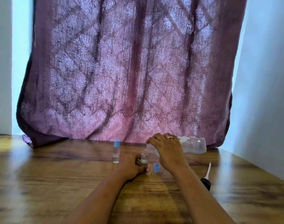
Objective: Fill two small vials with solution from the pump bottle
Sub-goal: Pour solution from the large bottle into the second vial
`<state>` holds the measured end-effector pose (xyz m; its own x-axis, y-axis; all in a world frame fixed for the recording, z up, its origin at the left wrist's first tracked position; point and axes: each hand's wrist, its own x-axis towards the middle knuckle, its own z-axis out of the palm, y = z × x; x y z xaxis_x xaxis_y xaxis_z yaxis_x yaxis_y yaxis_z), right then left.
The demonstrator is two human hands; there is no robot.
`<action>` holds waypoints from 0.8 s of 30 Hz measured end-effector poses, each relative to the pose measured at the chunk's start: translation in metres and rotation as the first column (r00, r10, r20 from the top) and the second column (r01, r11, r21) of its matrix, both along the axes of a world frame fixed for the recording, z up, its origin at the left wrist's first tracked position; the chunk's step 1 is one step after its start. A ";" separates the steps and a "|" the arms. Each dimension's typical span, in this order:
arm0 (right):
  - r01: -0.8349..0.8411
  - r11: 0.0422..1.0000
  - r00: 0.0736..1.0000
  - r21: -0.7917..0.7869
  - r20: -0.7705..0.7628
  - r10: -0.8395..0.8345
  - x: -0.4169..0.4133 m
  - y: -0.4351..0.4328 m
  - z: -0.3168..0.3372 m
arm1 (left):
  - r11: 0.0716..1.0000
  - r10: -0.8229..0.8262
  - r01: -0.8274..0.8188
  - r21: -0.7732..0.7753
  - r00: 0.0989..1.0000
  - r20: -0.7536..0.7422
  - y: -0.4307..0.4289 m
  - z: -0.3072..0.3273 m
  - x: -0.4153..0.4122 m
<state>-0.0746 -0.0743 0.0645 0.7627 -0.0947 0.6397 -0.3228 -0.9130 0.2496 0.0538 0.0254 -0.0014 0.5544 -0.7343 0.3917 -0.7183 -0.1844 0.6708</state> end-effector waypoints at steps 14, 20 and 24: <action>-0.001 1.000 1.000 0.002 -0.002 0.001 0.000 0.000 0.000 | 1.000 0.005 -0.005 0.009 1.000 0.004 0.001 -0.001 0.001; 0.001 1.000 1.000 0.003 -0.004 -0.001 -0.001 -0.001 -0.001 | 1.000 0.001 -0.001 0.001 1.000 0.007 0.000 -0.001 0.002; 0.005 1.000 1.000 0.005 -0.003 -0.005 0.000 -0.001 -0.001 | 1.000 0.002 -0.002 -0.005 1.000 0.009 0.000 -0.002 0.002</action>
